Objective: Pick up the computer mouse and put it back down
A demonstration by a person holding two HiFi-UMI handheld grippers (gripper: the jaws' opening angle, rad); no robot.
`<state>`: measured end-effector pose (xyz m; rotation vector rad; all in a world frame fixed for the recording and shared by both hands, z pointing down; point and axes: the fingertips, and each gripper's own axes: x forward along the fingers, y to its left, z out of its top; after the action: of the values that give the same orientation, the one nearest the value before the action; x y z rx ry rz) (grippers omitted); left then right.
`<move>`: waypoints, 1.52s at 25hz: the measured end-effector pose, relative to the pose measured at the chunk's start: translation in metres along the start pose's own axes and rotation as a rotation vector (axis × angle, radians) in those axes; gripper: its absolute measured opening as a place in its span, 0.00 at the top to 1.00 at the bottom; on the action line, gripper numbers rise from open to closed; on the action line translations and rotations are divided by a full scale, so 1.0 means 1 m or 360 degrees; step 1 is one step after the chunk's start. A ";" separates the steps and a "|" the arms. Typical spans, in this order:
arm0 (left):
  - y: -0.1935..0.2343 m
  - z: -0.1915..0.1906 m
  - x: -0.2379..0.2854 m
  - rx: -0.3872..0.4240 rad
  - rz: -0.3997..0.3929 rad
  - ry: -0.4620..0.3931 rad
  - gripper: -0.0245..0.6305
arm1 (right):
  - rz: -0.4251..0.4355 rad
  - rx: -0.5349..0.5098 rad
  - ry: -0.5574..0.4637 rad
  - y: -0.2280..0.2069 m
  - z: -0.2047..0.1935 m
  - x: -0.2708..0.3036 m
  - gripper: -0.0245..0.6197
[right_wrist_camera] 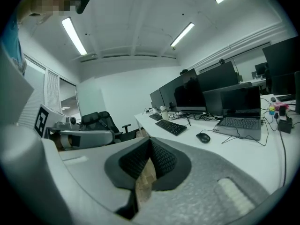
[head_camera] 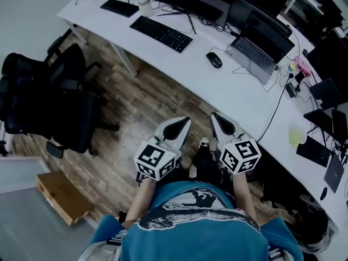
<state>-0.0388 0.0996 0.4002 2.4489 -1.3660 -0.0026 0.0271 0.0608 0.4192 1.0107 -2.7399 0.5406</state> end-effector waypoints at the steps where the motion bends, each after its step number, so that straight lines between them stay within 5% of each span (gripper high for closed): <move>1: 0.001 0.005 0.011 0.0001 0.0013 -0.0008 0.94 | 0.0018 -0.0007 0.0002 -0.010 0.006 0.004 0.96; 13: 0.004 0.036 0.129 0.0024 0.0137 0.0006 0.94 | 0.0168 0.0022 0.0018 -0.118 0.049 0.037 0.96; 25: 0.016 0.033 0.171 0.0072 0.0200 0.0138 0.94 | 0.0214 0.0149 0.0042 -0.162 0.042 0.059 0.96; 31: 0.048 0.034 0.180 0.0057 0.0176 0.0194 0.94 | 0.0148 0.0203 0.0067 -0.173 0.038 0.083 0.96; 38: 0.102 0.052 0.201 0.0112 -0.0024 0.0229 0.94 | -0.0099 0.0234 0.0019 -0.195 0.044 0.133 0.96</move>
<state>-0.0237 -0.1306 0.4126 2.4634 -1.3063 0.2172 0.0528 -0.1725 0.4693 1.1176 -2.6809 0.7444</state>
